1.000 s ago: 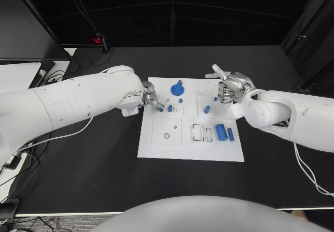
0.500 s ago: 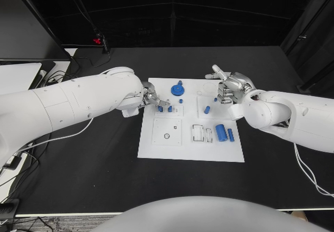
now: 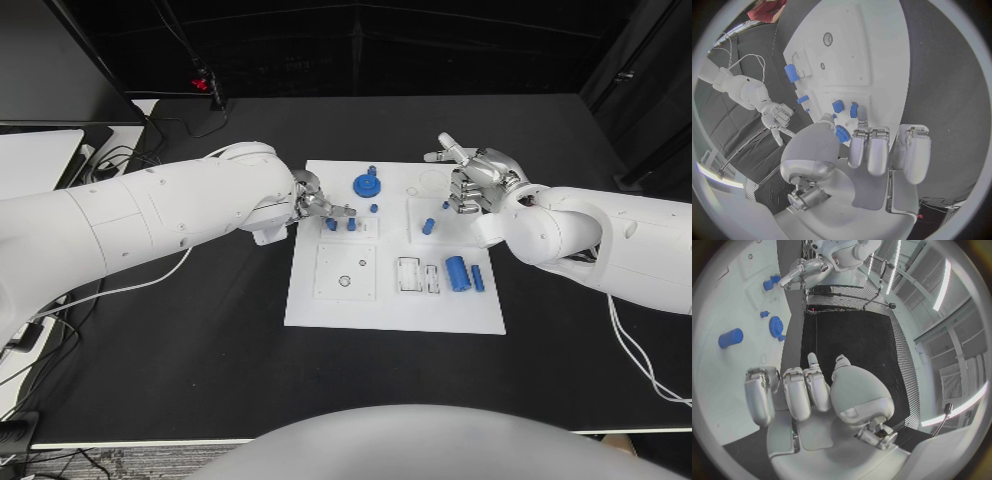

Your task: Assemble the parts on the task board

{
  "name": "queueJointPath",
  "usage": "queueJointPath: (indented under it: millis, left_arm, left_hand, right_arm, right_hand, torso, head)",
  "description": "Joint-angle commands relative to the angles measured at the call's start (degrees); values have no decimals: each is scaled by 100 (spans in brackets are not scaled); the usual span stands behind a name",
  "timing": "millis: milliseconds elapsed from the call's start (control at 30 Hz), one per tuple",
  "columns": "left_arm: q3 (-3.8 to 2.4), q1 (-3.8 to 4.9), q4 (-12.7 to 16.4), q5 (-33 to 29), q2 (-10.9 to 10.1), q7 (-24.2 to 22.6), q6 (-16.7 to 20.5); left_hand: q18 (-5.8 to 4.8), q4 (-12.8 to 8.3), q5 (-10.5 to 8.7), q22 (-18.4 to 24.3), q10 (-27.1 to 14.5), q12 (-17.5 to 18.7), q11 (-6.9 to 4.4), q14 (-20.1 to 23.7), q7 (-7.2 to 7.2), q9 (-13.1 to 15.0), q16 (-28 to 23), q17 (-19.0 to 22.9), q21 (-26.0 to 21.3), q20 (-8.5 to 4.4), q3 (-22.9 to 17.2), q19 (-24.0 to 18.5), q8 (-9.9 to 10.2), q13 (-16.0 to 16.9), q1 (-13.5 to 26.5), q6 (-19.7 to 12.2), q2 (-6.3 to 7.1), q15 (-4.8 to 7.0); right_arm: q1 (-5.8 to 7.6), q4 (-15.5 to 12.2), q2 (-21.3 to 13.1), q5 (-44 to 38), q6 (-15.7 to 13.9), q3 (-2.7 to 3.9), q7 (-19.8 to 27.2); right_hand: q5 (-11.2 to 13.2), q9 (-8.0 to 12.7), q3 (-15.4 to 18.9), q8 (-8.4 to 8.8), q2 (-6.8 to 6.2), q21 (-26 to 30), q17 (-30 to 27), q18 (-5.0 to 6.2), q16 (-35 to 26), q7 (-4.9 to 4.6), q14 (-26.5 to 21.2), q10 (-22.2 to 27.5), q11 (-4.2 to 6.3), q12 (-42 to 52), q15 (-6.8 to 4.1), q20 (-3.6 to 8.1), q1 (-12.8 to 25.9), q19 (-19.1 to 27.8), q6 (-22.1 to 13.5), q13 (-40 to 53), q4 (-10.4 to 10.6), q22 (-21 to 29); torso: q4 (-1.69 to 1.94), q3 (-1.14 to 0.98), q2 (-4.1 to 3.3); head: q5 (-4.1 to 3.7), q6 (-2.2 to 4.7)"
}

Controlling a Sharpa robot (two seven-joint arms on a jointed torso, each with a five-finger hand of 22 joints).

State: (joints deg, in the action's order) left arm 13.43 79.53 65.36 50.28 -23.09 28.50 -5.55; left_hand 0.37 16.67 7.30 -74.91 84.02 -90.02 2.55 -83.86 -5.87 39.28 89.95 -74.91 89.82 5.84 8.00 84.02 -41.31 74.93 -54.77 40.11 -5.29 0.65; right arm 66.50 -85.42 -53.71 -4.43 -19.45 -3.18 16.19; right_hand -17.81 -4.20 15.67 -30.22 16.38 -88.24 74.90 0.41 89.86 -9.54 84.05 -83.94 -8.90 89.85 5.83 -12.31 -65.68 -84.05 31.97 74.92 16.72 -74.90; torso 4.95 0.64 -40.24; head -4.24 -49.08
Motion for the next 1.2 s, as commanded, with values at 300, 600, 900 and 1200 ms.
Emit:
queueJointPath:
  millis: [300,600,900,1200]
  left_arm:
    - [11,-12,24,68,-31,-193,267]
    - [11,-12,30,58,-41,-406,287]
    - [11,-13,23,19,-36,-526,233]
    - [11,-13,16,11,-39,-436,227]
  left_hand:
    - [-37,1,92,-1509,598,2,-58,-614,49,263,5,-1509,18,6,123,598,-235,1507,-143,-60,-137,19]
    - [-37,-1,160,-1509,598,2,-59,-614,47,302,5,-1509,18,-2,161,598,-225,1507,-220,-154,-191,25]
    - [-37,-5,209,-1509,598,2,-58,-614,47,309,5,-1509,18,-4,163,598,-219,1507,-292,-166,-229,27]
    - [-37,-4,232,-1509,598,2,-61,-614,49,314,5,-1509,18,-5,163,598,-221,1507,-324,-164,-248,27]
  right_arm:
    - [8,0,10,5,43,3,25]
    - [8,8,10,5,32,3,19]
    - [8,15,12,5,25,3,20]
    - [8,21,19,5,26,3,18]
  right_hand:
    - [-35,8,-24,-11,20,31,1510,45,14,-380,595,-606,-24,15,-1,21,-51,-336,-44,1508,-2,-1368]
    - [-35,8,-29,-12,20,32,1510,46,14,-380,595,-606,-24,15,-1,21,-53,-335,-47,1508,-2,-1367]
    - [-35,8,-29,-12,20,32,1510,46,14,-380,595,-606,-24,15,-1,21,-53,-335,-47,1508,-2,-1367]
    - [-35,8,-29,-12,20,32,1510,46,14,-380,595,-606,-24,15,-1,21,-53,-335,-47,1508,-2,-1367]
  torso:
    - [4,-2,0]
    - [4,-1,-3]
    - [1,-2,-2]
    - [4,-1,0]
  head:
    - [1,-6]
    - [2,-16]
    - [-1,-30]
    - [3,-35]
